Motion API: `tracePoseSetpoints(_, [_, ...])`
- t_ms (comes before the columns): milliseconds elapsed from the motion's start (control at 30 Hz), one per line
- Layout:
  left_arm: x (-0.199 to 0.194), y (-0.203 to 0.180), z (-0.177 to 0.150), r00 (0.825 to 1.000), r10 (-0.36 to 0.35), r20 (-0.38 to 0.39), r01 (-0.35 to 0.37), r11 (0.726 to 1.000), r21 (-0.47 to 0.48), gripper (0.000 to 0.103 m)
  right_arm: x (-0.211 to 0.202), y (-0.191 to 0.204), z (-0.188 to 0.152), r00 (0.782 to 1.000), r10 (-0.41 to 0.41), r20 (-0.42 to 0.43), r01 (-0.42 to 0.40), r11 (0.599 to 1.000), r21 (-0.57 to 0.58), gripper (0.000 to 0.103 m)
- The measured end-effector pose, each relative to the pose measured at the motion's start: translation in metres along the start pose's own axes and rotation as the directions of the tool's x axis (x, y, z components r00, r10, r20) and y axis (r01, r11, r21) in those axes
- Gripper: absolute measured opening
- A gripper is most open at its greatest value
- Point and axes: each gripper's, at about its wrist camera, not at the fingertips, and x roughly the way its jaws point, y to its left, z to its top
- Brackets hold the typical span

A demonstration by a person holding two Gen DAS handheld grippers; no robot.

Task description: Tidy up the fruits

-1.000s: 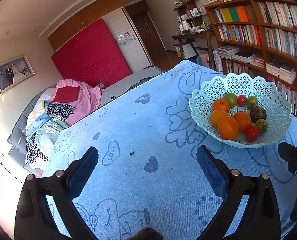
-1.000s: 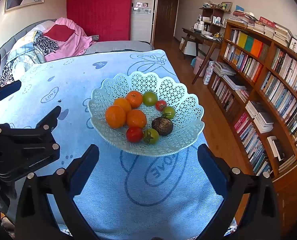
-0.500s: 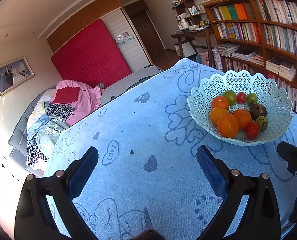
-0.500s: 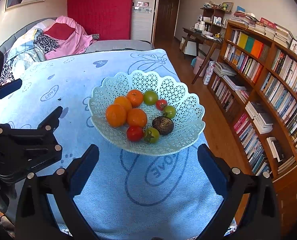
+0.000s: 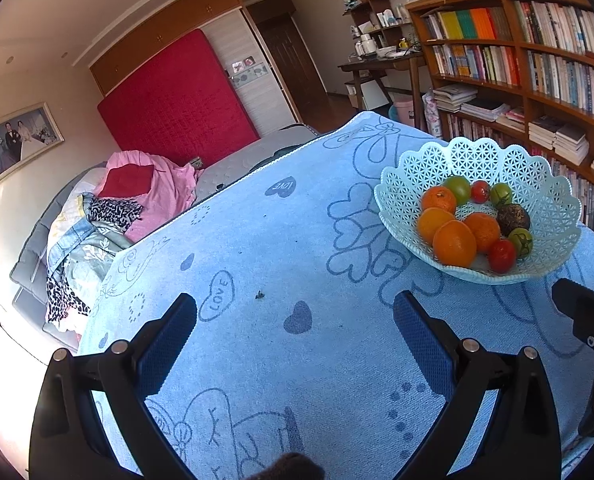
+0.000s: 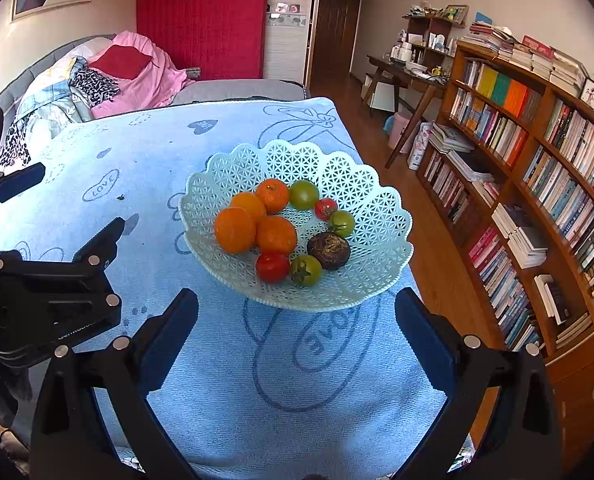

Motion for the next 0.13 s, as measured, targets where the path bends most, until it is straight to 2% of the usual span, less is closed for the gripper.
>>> tracePoseSetpoints(133, [0.005,0.019,-0.012,0.999,0.008,-0.031,-0.009,0.999,-0.036,0.098,-0.006,0.007,0.002,0.999,0.041,0.006,-0.041,0.999,-0.002,0.1])
